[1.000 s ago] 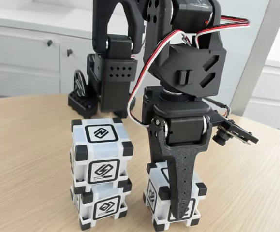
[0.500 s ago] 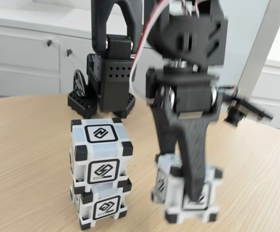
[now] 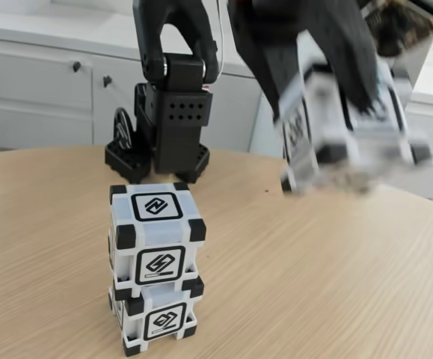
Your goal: Stack cubes from left to right.
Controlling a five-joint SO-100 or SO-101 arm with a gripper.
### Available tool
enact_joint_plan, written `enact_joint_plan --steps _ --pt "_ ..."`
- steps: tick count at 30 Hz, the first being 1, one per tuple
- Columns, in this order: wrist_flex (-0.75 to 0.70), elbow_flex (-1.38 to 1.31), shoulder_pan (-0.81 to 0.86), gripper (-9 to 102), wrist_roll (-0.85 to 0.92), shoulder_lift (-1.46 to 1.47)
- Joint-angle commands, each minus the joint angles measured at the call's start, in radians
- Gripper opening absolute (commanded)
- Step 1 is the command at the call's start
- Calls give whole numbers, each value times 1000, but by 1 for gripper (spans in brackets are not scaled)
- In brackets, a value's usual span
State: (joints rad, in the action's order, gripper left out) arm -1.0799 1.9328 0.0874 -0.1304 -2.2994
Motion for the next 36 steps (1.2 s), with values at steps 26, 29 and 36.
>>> enact_joint_plan --steps 26,29,36 --pt "-506 -380 239 17 84 77" --pt "-640 -522 239 16 121 176" --pt "-643 -597 242 16 126 353"
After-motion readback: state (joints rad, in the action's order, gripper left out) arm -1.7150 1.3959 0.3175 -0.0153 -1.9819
